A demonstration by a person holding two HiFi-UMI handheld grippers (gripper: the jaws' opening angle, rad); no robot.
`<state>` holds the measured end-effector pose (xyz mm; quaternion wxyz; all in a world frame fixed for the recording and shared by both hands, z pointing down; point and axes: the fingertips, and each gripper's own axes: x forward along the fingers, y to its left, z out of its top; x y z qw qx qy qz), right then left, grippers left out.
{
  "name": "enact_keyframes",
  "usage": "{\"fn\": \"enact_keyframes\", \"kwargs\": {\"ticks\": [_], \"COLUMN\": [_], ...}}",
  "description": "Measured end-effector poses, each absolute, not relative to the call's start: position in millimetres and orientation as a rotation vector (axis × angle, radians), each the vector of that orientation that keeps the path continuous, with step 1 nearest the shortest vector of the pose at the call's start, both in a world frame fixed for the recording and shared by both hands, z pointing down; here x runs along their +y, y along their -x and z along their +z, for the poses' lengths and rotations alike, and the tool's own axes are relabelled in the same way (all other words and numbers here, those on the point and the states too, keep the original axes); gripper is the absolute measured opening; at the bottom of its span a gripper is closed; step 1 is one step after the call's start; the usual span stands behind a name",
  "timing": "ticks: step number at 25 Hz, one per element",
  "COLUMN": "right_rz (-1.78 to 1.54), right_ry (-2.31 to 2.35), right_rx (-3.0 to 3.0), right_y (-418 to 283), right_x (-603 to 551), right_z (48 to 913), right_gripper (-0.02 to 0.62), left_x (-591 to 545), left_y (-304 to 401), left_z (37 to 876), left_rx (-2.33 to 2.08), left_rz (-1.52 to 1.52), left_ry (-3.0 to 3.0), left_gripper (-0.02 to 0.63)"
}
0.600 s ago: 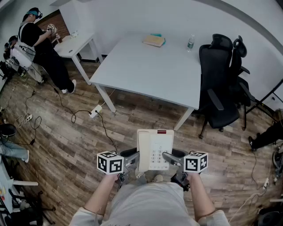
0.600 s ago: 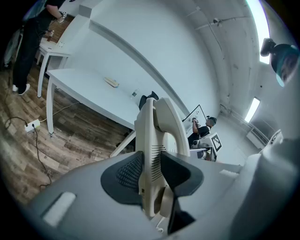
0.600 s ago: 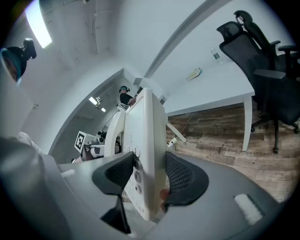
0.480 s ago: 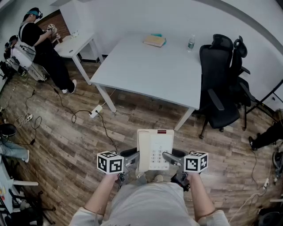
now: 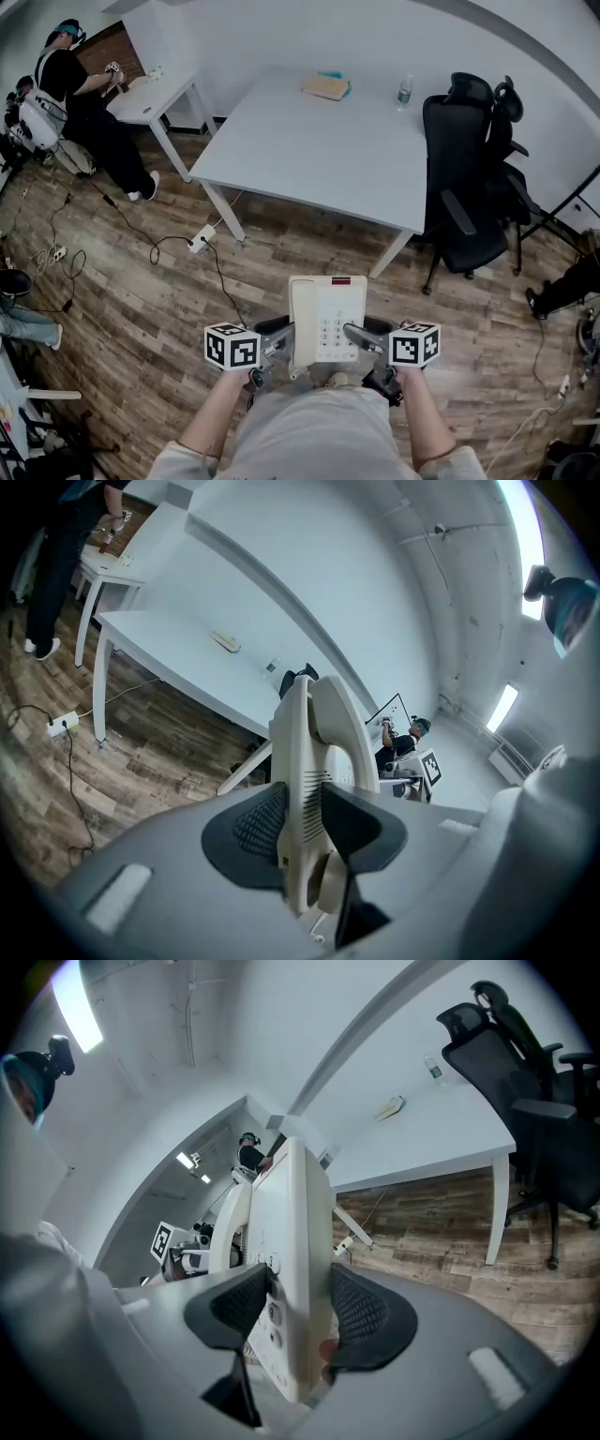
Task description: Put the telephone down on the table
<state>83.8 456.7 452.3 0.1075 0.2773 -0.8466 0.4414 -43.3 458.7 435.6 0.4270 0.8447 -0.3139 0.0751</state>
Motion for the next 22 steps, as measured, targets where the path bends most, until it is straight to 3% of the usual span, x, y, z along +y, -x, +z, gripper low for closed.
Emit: {"fn": "enact_keyframes", "kwargs": {"ticks": [22], "right_rz": [1.293], "right_ry": [-0.878], "right_rx": [-2.489], "right_y": [-44], "right_x": [438], "right_z": [454], "right_gripper": [0.221], "left_x": [434], "left_y": [82], "left_z": [438], "left_rx": [-0.737], "left_rz": [0.212], "left_ry": [-2.142], "left_gripper": [0.137]}}
